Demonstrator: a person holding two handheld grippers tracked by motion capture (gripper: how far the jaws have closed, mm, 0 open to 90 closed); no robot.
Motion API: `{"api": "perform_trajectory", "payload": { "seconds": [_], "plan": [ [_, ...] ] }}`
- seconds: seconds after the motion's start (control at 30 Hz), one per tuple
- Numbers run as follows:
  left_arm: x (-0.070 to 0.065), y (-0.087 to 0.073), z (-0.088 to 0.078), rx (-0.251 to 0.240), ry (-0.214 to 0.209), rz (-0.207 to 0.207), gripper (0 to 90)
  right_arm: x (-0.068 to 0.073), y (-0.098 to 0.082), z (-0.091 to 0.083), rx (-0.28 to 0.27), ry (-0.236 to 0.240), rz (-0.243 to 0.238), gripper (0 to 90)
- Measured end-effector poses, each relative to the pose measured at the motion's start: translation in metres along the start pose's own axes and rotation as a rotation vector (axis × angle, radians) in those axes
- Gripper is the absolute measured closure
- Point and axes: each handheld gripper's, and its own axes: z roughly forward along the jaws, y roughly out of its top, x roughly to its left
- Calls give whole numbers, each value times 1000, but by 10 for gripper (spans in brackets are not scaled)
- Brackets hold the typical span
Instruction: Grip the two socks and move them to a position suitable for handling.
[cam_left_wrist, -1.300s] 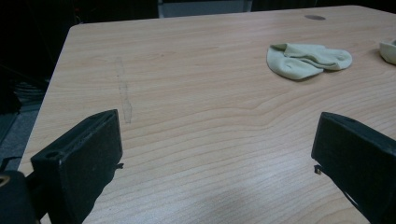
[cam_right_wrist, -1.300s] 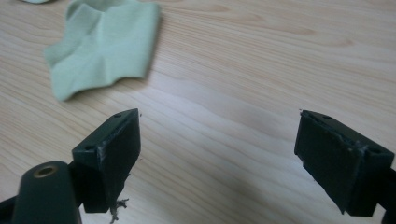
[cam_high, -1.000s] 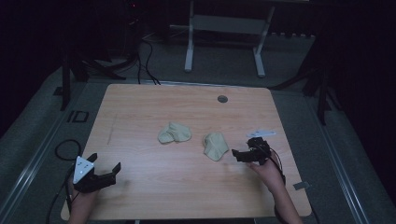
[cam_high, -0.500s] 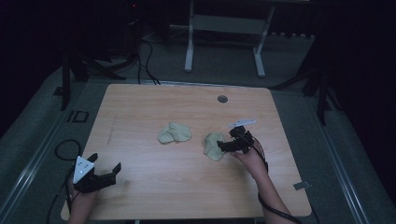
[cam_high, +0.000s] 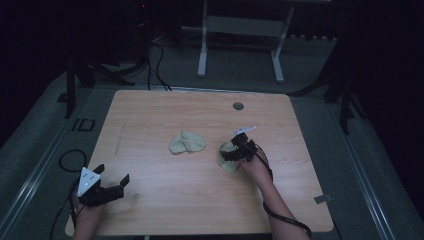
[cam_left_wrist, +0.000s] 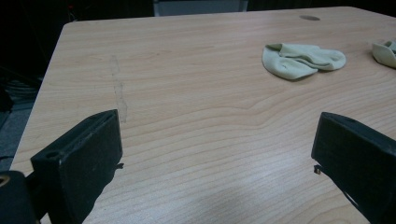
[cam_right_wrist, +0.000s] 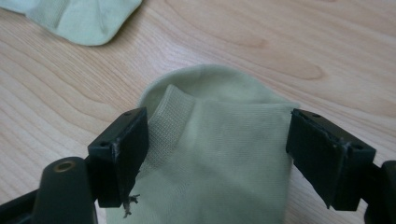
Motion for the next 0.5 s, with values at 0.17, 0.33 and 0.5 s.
{"api": "perform_trajectory", "payload": {
  "seconds": [0.17,0.33,0.5],
  "plan": [
    [0,0,-1,-8,2,-2,17,1,-2,8,8,-8,-9,211],
    [-1,0,0,-1,1,-1,17,4,-1,7,14,-7,-27,327],
    [-1,0,0,3,2,-1,17,7,0,6,11,7,-33,472]
  ]
}}
